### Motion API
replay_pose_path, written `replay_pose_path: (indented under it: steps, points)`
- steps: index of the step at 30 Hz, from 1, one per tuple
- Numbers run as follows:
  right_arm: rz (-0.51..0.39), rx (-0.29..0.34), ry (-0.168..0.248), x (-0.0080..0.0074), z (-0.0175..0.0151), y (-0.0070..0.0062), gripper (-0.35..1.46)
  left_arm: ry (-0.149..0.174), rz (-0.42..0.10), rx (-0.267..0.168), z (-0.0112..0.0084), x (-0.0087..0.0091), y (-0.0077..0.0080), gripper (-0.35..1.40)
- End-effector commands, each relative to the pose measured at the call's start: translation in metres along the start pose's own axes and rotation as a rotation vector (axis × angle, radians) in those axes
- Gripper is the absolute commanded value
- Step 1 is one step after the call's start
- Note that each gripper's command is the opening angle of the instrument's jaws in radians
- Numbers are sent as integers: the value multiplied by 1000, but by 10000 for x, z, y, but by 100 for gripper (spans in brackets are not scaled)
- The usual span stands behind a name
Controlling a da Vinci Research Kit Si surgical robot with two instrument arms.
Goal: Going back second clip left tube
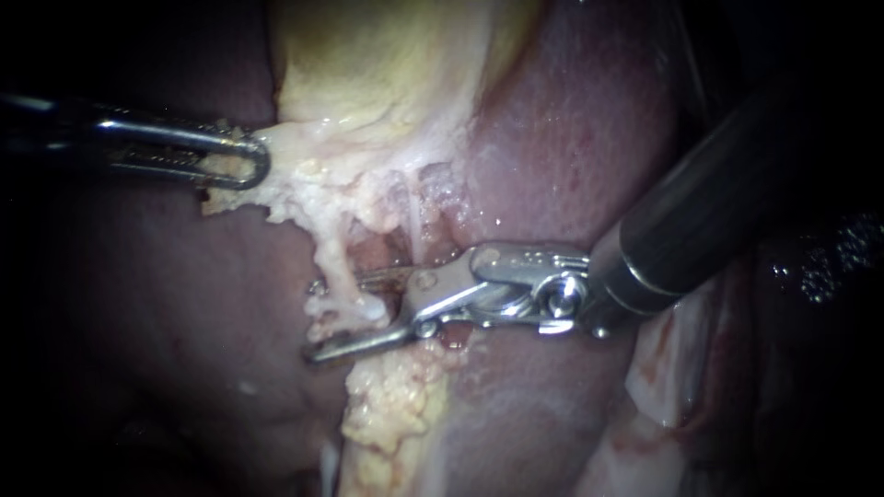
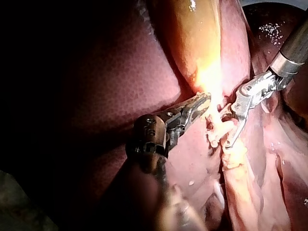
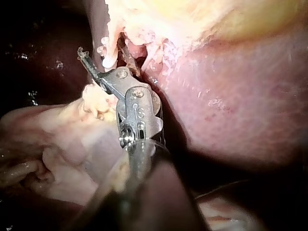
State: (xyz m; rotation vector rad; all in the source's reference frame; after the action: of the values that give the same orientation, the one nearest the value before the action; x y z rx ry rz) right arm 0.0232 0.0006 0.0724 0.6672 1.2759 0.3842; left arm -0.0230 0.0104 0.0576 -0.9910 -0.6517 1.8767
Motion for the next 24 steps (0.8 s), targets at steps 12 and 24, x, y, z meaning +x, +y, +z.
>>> replay_pose_path:
  steps: [12, 24]
  points:
    - [-73, -12, -1, -1, -36, -10, 50, 0, 0, 0, -1, 0, 0, -35]
    - [-285, -55, -14, 8, -152, -56, 50, 0, 0, 0, 0, 0, 1, -35]
